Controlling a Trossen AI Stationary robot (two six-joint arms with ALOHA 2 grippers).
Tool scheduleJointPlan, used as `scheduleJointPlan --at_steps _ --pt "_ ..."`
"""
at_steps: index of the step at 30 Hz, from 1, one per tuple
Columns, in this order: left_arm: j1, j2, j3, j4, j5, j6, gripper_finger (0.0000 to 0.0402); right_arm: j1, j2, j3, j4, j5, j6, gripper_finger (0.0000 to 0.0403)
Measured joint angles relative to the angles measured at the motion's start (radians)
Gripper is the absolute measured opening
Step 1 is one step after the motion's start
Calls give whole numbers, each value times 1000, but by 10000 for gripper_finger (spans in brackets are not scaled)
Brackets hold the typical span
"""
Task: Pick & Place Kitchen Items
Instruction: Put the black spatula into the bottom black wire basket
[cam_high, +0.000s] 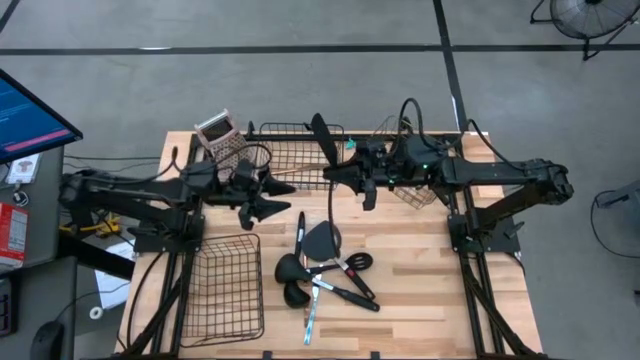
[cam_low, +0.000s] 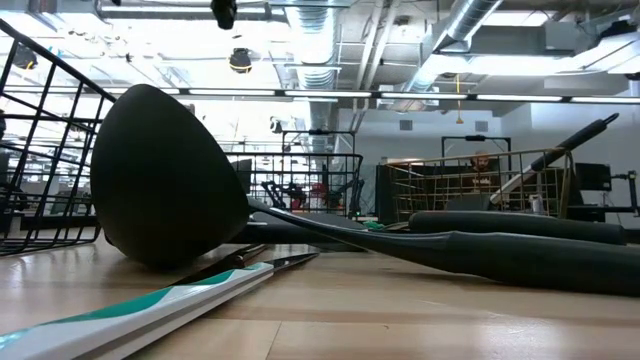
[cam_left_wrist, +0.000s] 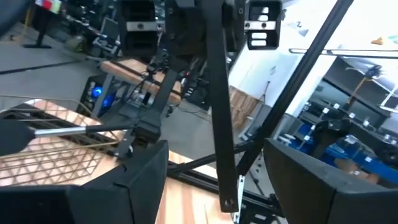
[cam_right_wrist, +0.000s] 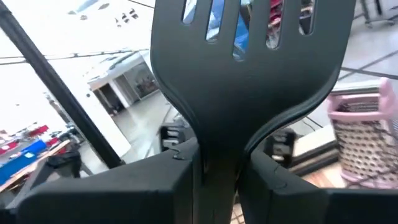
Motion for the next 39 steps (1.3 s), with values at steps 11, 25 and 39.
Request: scheduleJointPlan --at_steps 11,25,39 --pt "0 97 0 172 55 -6 251 0 17 0 81 -28 3 65" --pt "1 190 0 313 101 -29 250 0 129 0 216 -112 82 65" --pt "1 190 0 342 103 -56 250 0 153 0 257 -135 65 65"
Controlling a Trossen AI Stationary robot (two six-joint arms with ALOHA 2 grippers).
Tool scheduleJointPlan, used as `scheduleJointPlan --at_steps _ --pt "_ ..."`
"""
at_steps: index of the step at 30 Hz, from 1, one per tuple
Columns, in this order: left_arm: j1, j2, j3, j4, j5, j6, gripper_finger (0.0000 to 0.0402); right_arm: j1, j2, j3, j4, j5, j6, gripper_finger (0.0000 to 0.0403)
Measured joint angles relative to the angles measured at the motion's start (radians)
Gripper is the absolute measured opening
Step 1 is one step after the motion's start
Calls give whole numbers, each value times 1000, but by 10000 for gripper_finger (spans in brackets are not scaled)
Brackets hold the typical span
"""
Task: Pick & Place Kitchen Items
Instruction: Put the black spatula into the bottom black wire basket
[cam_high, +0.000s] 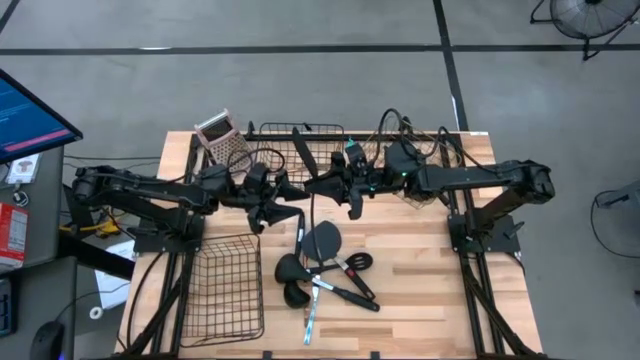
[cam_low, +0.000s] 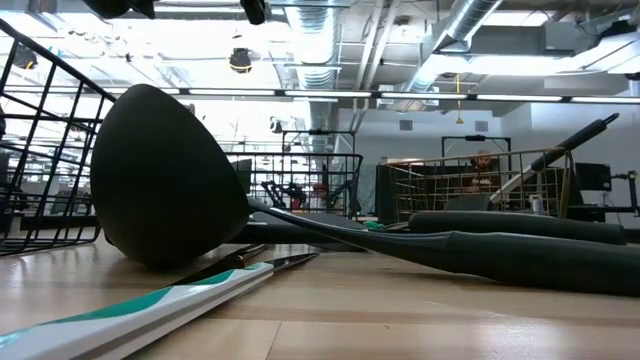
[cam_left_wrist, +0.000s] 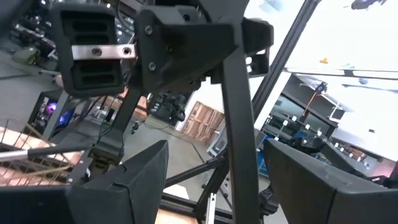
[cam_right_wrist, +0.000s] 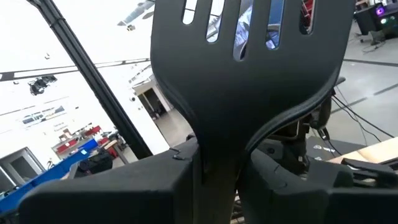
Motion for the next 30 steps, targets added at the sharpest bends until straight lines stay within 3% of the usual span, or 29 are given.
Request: scheduleJointPlan --at_steps 21,30 --pt "0 18 1 30 20 -38 250 -6 0 0 5 -35 -11 65" --pt "0 108 104 42 101 -48 250 -30 0 0 3 -56 -15 65"
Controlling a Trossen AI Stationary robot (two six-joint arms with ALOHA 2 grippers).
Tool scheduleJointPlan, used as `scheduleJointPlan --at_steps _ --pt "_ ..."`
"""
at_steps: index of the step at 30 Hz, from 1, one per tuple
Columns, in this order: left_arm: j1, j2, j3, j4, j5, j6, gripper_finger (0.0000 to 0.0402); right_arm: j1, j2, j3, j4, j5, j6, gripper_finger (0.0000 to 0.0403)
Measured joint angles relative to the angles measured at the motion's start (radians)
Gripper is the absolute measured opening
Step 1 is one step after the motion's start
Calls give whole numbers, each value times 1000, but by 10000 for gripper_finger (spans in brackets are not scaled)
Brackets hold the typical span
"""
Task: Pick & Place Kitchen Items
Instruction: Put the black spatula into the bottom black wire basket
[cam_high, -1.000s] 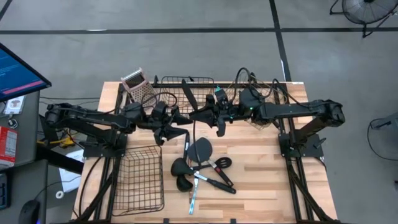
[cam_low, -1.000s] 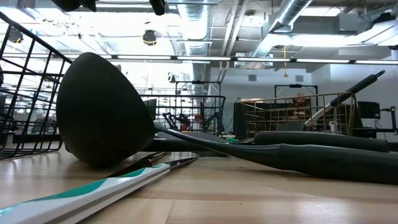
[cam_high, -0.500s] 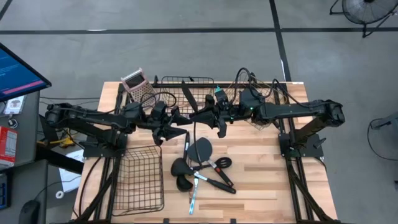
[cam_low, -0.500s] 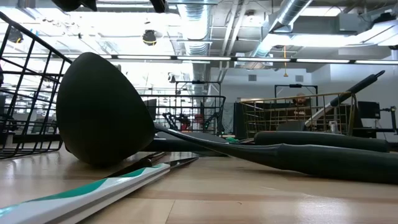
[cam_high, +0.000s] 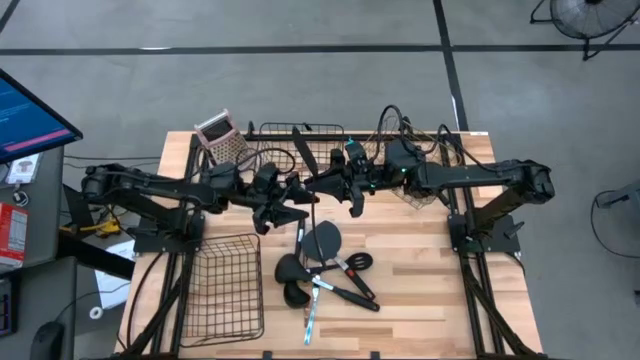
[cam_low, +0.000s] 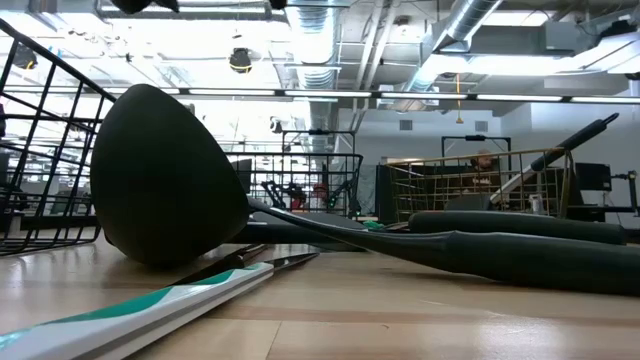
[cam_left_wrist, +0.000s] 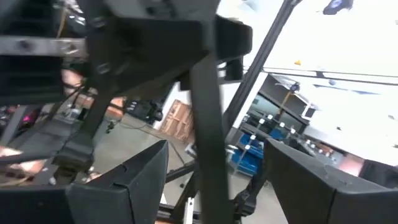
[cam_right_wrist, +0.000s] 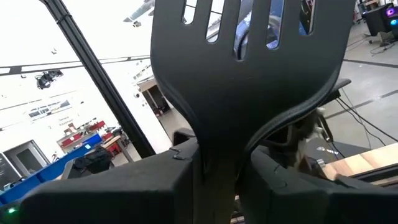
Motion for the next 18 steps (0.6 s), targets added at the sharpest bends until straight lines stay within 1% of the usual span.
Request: scheduleJointPlan --at_steps 4,6,8,12,18 --pt "0 28 27 -2 62 0 250 -1 0 0 -2 -5 -6 65" --pt "0 37 31 2 69 0 248 0 0 0 -2 -8 -6 65" --pt "0 44 32 4 69 1 236 0 0 0 -2 -20 -6 65" --pt "0 52 32 15 69 9 186 0 0 0 -4 -26 -6 65" --pt "0 58 32 17 77 28 84 1 0 0 0 -25 -5 65"
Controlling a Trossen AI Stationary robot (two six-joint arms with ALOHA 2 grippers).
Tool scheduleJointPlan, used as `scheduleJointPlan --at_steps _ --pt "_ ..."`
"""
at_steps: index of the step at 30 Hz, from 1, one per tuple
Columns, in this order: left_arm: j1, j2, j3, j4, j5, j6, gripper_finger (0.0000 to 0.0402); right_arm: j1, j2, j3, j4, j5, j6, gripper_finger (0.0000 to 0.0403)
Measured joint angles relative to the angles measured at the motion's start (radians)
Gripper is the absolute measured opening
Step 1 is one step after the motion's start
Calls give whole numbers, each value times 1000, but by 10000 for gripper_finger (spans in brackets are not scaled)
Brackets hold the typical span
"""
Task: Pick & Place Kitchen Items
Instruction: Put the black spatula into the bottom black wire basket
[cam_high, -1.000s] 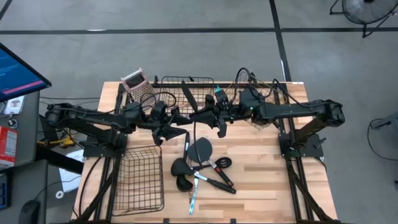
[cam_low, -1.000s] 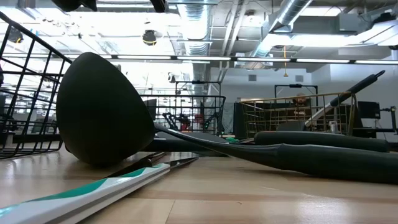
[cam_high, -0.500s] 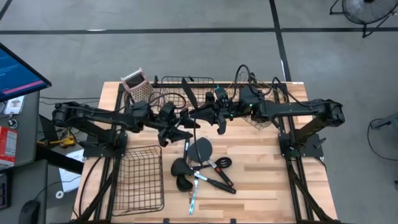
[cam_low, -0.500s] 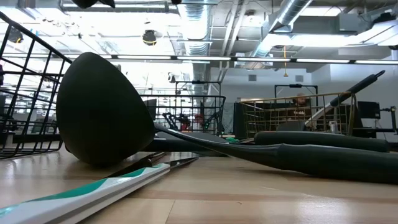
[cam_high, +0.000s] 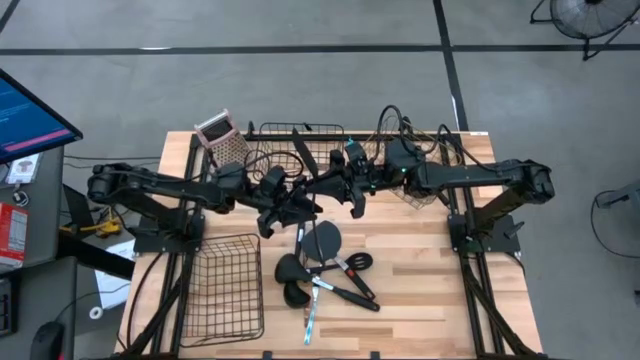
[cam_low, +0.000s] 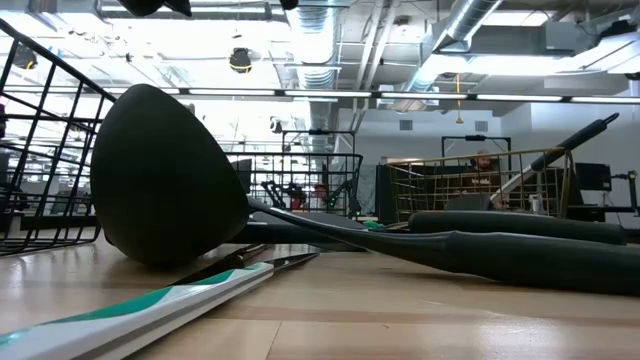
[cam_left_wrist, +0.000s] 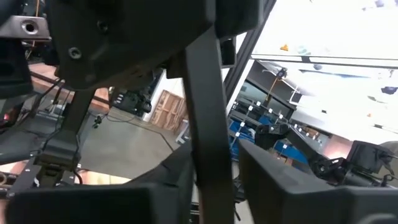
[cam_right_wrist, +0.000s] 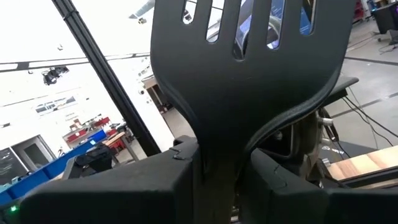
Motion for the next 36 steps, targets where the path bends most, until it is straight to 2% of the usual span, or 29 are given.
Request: scheduleJointPlan --at_steps 4,10,17,24,27,36 --pt "0 0 0 -2 3 3 37 1 0 0 0 -4 -4 65" --pt "0 0 0 -2 4 9 37 10 0 0 -3 -1 -5 65" --pt "0 -2 -2 8 0 31 37 10 -1 0 -10 -2 18 120" --pt "0 -7 -2 10 -17 37 36 5 -3 0 -7 -2 21 126" --pt "2 -12 -2 10 -25 44 3 -4 -10 0 0 -11 21 127" --pt "13 -14 -2 9 -28 50 3 -27 -10 0 12 -25 36 165"
